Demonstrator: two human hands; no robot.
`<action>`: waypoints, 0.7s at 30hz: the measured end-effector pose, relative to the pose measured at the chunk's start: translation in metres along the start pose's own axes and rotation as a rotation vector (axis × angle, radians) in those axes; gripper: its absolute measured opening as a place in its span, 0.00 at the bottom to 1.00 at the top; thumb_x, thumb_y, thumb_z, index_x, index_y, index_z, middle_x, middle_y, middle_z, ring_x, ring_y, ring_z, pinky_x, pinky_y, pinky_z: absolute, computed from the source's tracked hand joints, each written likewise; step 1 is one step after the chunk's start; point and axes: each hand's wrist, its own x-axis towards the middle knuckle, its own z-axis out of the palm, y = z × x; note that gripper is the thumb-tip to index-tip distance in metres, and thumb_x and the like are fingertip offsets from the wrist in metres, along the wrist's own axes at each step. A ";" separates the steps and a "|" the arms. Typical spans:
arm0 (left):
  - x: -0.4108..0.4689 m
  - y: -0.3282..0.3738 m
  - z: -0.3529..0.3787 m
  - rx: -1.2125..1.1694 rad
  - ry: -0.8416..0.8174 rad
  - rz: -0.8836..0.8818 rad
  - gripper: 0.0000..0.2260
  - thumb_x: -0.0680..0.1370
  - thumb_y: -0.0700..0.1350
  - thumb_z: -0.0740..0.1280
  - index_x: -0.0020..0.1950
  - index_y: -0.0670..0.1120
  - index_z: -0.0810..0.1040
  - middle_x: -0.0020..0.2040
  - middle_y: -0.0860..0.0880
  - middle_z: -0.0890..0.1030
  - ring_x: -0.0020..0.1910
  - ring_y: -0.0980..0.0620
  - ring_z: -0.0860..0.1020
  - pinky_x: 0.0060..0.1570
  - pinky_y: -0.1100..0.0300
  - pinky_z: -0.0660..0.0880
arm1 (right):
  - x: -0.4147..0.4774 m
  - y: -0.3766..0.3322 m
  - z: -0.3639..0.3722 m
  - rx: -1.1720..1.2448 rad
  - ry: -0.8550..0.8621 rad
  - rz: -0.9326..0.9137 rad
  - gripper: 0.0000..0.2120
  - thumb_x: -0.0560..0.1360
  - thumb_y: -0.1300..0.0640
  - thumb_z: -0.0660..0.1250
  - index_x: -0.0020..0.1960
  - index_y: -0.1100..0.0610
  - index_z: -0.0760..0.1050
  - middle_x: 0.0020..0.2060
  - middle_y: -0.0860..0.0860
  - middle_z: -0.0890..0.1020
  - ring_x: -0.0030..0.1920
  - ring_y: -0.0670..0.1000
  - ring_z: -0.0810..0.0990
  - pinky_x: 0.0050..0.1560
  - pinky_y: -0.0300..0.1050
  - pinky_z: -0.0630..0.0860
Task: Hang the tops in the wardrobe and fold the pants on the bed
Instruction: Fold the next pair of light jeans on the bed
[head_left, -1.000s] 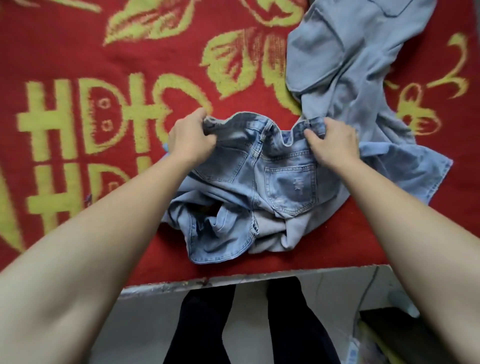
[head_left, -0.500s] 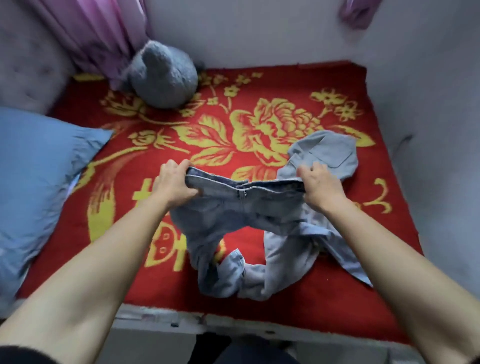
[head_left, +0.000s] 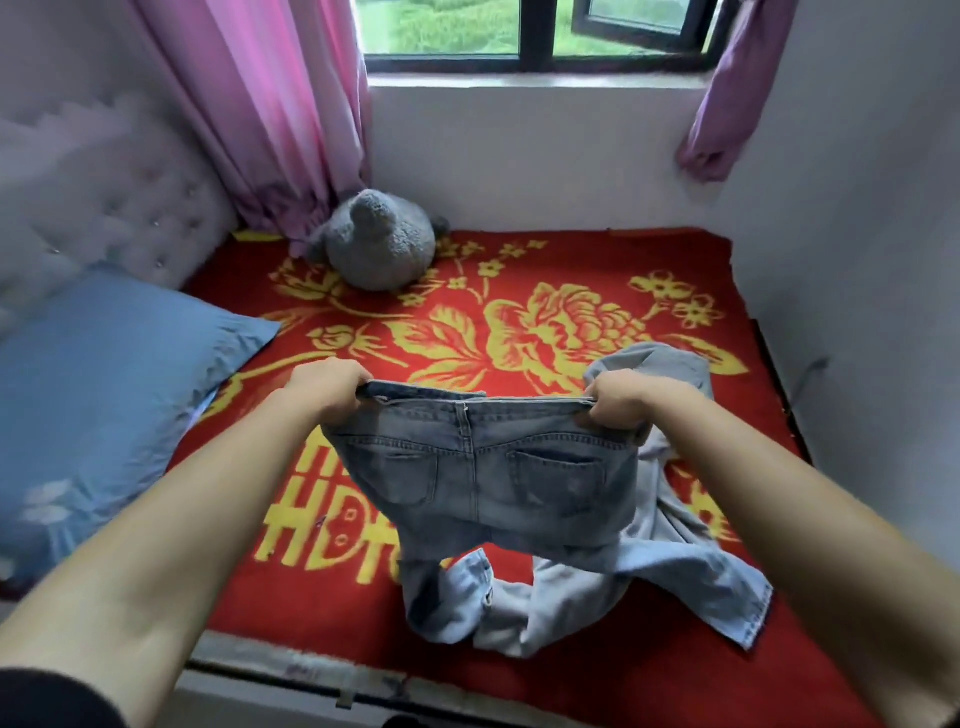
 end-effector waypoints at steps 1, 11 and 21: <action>0.009 -0.005 0.000 0.003 -0.053 0.014 0.06 0.77 0.51 0.64 0.50 0.59 0.79 0.47 0.54 0.81 0.48 0.48 0.79 0.42 0.56 0.75 | 0.007 -0.004 0.000 0.023 -0.029 0.017 0.14 0.79 0.49 0.63 0.56 0.58 0.79 0.49 0.59 0.82 0.43 0.61 0.85 0.36 0.58 0.84; 0.153 -0.064 -0.066 -0.207 0.086 0.114 0.15 0.75 0.36 0.60 0.54 0.52 0.79 0.51 0.44 0.82 0.42 0.44 0.81 0.44 0.53 0.79 | 0.105 -0.057 -0.115 0.043 0.496 0.065 0.17 0.74 0.66 0.58 0.54 0.54 0.81 0.53 0.58 0.79 0.53 0.60 0.78 0.52 0.47 0.76; 0.177 -0.118 -0.343 -0.347 0.976 0.137 0.15 0.77 0.42 0.58 0.60 0.47 0.78 0.53 0.36 0.80 0.51 0.34 0.78 0.50 0.43 0.76 | 0.020 -0.119 -0.354 0.176 1.439 -0.075 0.18 0.78 0.54 0.58 0.65 0.53 0.77 0.63 0.62 0.70 0.59 0.61 0.75 0.60 0.44 0.69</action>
